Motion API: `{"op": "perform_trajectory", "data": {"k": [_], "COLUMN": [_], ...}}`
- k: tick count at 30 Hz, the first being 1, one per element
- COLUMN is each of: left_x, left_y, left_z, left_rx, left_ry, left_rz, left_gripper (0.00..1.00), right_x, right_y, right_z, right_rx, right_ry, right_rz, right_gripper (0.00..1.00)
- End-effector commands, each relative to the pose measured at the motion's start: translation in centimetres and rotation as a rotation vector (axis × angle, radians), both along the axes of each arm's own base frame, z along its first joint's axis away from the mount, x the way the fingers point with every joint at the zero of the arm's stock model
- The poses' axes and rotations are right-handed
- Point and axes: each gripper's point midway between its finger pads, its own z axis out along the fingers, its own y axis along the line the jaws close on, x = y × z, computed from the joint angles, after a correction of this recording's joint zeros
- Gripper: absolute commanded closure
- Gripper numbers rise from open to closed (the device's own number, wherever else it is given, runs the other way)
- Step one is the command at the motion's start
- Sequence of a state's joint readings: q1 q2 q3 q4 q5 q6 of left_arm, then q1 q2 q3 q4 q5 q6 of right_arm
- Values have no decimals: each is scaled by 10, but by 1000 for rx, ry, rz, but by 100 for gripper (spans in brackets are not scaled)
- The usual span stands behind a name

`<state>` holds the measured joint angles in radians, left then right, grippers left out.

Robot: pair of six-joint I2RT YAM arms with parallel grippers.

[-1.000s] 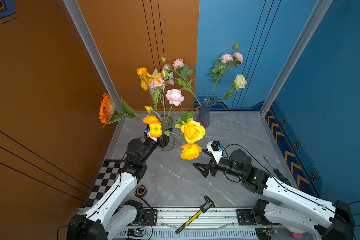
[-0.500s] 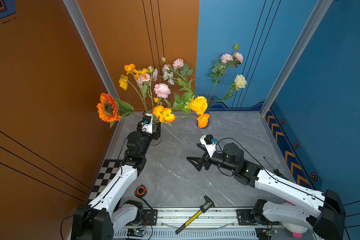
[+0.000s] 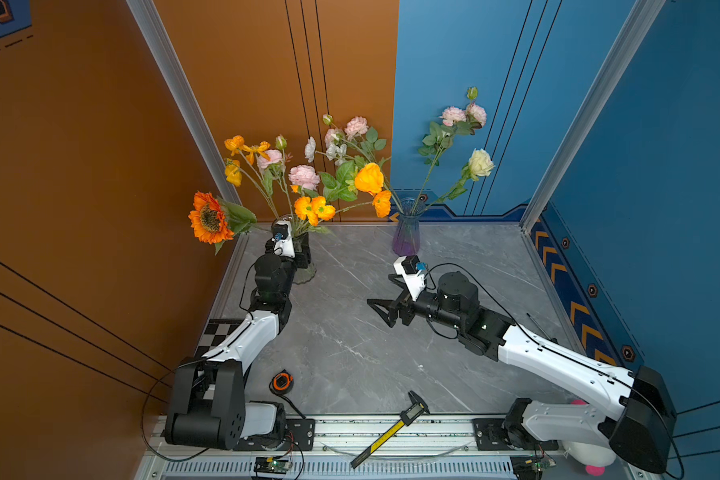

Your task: Arrange the flowers into the vase

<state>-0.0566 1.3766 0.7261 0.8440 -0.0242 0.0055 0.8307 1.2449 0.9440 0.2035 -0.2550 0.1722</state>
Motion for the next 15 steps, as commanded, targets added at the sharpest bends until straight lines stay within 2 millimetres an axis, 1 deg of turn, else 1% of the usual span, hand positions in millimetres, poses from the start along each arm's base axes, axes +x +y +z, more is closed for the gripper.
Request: {"op": "perform_trajectory", "data": {"k": [1,3,5,7,11,15], "left_x": [-21,-18,-10,-3,13,32], "left_y": [8,11,17,17,22,19], "left_z": [91,85,74,64,42,28], "left_rx": [-65,-67,-93,-66,-37,-10], "left_ry": [-393,-424,-427,-402,-354,-326], "left_rz": [-30,-33,-35,-26,6,-10], "left_gripper": [59,59,60,60,60,60], "right_x": [7,10,14,18,28,37], "right_y": [9,13,15,16,16,17], "right_z": [15,11,4,-3,-12,-22], "right_rx": [36,39,36,28,21,26], "right_ry": [-21,-3,14,32,55,85], "right_rz": [29,37,42,42,38,38], "right_gripper": [0,0,0,0,0,0]}}
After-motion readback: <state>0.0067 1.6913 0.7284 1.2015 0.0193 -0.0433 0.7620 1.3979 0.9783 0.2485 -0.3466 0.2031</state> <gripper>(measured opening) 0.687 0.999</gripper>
